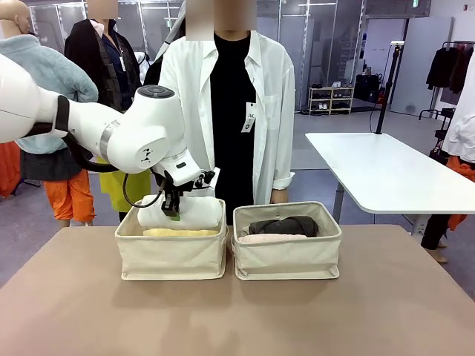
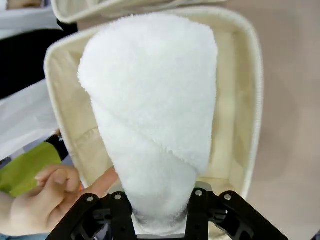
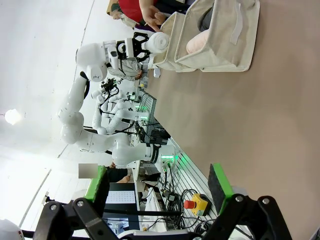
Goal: Divide the towels into two baskets.
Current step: Pick up one hotel-folded towel from the bottom of the table and place it in the Fabric basket indicated by the person.
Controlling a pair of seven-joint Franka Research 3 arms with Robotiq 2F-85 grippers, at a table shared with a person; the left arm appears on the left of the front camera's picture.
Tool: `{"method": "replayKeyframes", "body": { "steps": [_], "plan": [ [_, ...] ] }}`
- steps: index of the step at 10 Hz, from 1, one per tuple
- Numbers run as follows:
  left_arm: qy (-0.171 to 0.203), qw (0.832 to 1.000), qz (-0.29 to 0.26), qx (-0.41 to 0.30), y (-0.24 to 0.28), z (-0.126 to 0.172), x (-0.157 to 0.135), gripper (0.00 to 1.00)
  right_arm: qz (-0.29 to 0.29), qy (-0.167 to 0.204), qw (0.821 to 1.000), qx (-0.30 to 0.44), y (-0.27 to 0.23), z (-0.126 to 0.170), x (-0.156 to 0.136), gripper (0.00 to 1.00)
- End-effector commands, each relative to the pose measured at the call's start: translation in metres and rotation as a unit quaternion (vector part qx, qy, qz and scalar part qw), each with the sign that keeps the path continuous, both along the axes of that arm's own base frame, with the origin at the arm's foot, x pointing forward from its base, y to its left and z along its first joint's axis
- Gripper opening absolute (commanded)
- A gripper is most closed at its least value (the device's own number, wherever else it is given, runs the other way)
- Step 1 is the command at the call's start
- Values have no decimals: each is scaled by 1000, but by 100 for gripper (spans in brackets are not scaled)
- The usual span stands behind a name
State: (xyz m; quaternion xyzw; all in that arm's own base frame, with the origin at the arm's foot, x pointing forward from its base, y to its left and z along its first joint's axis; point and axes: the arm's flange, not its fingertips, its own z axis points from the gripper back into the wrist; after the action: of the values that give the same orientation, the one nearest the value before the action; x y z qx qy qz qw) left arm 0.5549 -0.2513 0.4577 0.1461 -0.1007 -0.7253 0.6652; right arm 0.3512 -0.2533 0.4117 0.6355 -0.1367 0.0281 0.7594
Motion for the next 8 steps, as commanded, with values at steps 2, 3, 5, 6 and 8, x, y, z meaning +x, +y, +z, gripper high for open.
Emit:
{"method": "replayKeyframes", "body": {
  "steps": [2, 3, 5, 6, 8],
  "plan": [
    [19, 999, 28, 11, 5, -6, 21, 66, -2, 0, 1000, -8, 3, 2, -4, 100],
    [20, 999, 28, 8, 7, -7, 23, 76, -2, 0, 1000, -8, 3, 2, -4, 100],
    [23, 999, 30, 11, 8, -9, 24, 100, -2, 0, 1000, -8, 3, 2, -4, 100],
    [22, 999, 32, 13, 8, -8, 23, 100, -2, 0, 1000, -8, 3, 2, -4, 100],
    [19, 999, 38, 13, 8, -7, 20, 100, -2, 0, 1000, -8, 3, 2, -4, 100]
  ]
}}
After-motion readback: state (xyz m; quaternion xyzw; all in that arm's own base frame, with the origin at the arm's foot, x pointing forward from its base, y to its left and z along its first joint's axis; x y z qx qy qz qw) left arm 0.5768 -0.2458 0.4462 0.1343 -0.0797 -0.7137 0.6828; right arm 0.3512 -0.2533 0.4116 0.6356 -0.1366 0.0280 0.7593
